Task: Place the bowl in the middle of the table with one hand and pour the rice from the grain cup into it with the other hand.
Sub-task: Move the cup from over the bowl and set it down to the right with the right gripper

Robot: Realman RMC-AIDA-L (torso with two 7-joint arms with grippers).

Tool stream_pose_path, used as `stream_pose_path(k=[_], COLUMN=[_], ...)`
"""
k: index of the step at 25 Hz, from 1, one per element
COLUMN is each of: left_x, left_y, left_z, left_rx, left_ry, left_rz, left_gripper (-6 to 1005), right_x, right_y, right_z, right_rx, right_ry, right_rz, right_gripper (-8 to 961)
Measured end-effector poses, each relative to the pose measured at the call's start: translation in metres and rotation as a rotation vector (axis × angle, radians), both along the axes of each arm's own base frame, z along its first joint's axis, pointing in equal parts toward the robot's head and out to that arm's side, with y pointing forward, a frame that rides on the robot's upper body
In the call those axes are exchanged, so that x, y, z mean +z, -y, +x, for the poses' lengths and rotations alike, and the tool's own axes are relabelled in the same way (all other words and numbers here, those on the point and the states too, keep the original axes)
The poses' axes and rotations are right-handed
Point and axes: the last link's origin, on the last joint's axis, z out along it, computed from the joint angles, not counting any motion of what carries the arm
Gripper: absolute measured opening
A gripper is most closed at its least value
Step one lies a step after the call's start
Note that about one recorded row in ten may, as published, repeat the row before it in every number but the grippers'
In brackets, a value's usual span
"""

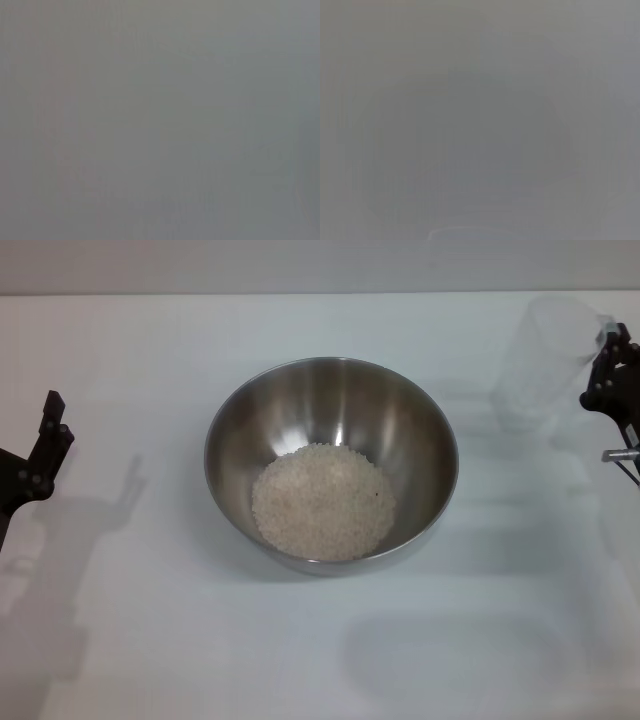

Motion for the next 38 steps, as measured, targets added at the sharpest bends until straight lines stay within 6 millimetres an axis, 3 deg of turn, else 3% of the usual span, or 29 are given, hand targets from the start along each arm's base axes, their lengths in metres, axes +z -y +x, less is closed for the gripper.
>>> stream_pose_path(k=[12, 27, 38], left_x=[-0.002, -0.002, -0.002], left_y=[0.0, -0.001, 0.0], left_z=[0.0, 0.001, 0.0], left_rx=[0.0, 0.0, 0.002], left_ry=[0.0, 0.0, -0.003], left_rz=[-0.006, -0.007, -0.008], left_gripper=[808, 808, 808], right_x=[-0.018, -0.031, -0.035], right_y=[-0.032, -0.041, -0.036], right_z=[-0.002, -0.007, -0.005], right_rx=[-0.041, -0.047, -0.056], right_ry=[0.111, 0.168, 0.156], right_rz=[-0.171, -0.269, -0.278], right_gripper=[71, 110, 138])
